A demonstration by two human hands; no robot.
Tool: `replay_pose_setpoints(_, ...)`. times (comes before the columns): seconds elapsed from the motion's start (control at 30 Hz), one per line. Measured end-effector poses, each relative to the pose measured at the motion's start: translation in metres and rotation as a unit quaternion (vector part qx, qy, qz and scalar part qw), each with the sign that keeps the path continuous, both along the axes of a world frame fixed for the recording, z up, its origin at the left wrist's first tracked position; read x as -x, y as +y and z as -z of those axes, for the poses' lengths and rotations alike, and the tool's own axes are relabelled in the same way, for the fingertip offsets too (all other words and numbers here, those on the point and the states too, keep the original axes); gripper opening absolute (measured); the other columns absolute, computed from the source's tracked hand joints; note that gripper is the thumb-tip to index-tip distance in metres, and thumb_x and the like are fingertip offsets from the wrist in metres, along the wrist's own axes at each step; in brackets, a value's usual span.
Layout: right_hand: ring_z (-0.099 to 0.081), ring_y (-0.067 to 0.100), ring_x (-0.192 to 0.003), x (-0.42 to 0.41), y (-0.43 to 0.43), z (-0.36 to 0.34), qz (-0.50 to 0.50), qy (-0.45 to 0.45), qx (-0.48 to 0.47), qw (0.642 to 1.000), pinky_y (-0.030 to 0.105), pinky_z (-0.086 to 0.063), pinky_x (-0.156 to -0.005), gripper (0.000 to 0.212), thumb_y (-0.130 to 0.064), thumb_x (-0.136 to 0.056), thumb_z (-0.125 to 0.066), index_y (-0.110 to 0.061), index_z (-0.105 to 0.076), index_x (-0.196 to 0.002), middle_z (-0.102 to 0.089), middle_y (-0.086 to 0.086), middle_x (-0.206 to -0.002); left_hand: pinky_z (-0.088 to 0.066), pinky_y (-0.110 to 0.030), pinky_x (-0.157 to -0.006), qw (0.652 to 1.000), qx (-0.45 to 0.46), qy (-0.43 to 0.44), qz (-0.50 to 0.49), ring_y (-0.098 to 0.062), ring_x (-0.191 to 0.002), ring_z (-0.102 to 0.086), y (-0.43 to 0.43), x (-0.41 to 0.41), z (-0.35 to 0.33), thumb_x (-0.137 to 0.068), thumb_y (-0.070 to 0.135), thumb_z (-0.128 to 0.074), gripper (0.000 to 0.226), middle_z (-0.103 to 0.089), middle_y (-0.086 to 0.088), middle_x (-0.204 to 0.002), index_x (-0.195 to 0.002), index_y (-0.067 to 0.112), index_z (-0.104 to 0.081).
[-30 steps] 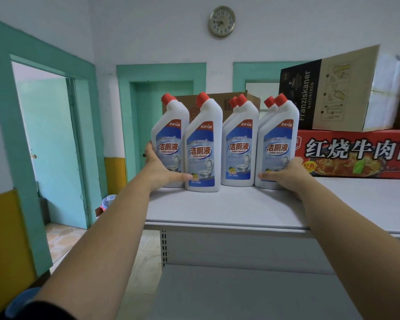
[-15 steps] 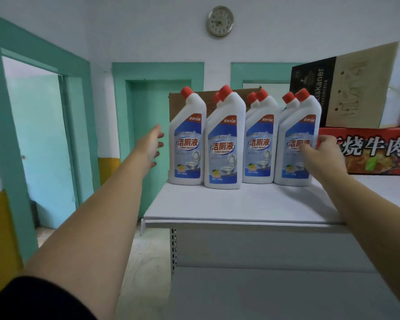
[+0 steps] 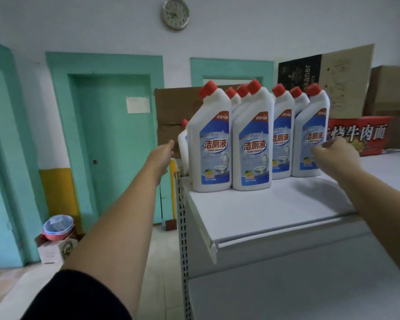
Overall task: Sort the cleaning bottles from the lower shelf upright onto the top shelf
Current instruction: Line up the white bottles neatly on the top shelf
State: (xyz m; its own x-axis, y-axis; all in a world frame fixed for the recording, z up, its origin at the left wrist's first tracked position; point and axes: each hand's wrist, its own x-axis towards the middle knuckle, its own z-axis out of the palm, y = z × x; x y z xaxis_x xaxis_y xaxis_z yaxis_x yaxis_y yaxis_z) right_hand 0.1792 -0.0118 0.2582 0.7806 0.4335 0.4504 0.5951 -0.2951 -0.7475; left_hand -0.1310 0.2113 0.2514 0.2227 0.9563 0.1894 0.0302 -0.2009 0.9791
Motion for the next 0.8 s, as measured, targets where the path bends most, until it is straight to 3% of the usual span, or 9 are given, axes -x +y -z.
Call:
replay_pose_setpoints(0.2,-0.065,0.031,-0.089,0.009,0.001,0.002,0.016,0.004,0.022,1.000,0.038,-0.052,-0.077,0.030,-0.034,-0.093,-0.058,-0.006,-0.067,-0.102,-0.070,0.013,-0.099,-0.044,-0.039,-0.101,0.999,0.011,-0.005,0.034,-0.025,-0.115,-0.056,0.020,-0.019,0.004,-0.100,0.042,-0.052,0.049,-0.059,-0.005,-0.125,-0.131,0.005,-0.058)
replay_pose_setpoints(0.37,-0.064,0.034,-0.088,0.013,0.003,0.005,0.024,-0.007,0.021,0.999,0.041,-0.053,-0.081,0.025,-0.027,-0.093,-0.057,-0.004,-0.067,-0.095,-0.069,0.014,-0.091,-0.053,-0.052,-0.097,0.999,0.027,0.003,0.032,-0.037,-0.109,-0.066,0.100,-0.050,0.032,-0.066,0.071,-0.058,0.094,-0.067,-0.017,-0.124,-0.132,0.004,-0.061)
replay_pose_setpoints(0.47,-0.063,0.033,-0.093,0.016,0.002,0.008,0.012,0.002,0.007,1.000,0.041,-0.051,-0.084,0.025,-0.025,-0.093,-0.057,-0.004,-0.067,-0.101,-0.069,0.015,-0.097,-0.054,-0.056,-0.092,0.999,0.028,0.007,0.023,-0.038,-0.102,-0.068,0.121,-0.064,0.039,-0.056,0.074,-0.066,0.101,-0.069,-0.014,-0.120,-0.128,0.004,-0.060)
replay_pose_setpoints(0.6,-0.060,0.033,-0.088,0.023,-0.004,0.006,0.003,-0.003,-0.007,1.000,0.047,-0.051,-0.087,0.027,-0.016,-0.094,-0.055,0.007,-0.068,-0.101,-0.068,0.025,-0.096,-0.057,-0.056,-0.086,0.999,0.029,0.017,0.032,-0.038,-0.093,-0.071,0.106,-0.063,0.034,-0.046,0.057,-0.080,0.091,-0.072,-0.015,-0.111,-0.118,0.002,-0.065)
replay_pose_setpoints(0.7,-0.061,0.037,-0.088,0.026,-0.006,0.004,-0.003,-0.011,-0.009,1.000,0.043,-0.049,-0.082,0.027,-0.013,-0.094,-0.053,0.008,-0.069,-0.091,-0.066,0.022,-0.085,-0.058,-0.055,-0.085,0.996,0.064,-0.016,0.057,-0.040,-0.093,-0.072,0.064,-0.051,0.018,-0.062,0.034,-0.086,0.063,-0.073,-0.017,-0.107,-0.113,0.000,-0.069)
replay_pose_setpoints(0.8,-0.060,0.036,-0.091,0.030,-0.007,0.002,-0.013,-0.004,-0.005,1.000,0.039,-0.045,-0.080,0.021,-0.013,-0.095,-0.051,-0.002,-0.064,-0.083,-0.064,0.014,-0.086,-0.057,-0.048,-0.083,0.994,0.068,-0.042,0.070,-0.040,-0.100,-0.068,0.033,-0.041,0.007,-0.079,0.015,-0.077,0.043,-0.071,-0.020,-0.112,-0.116,-0.004,-0.067)
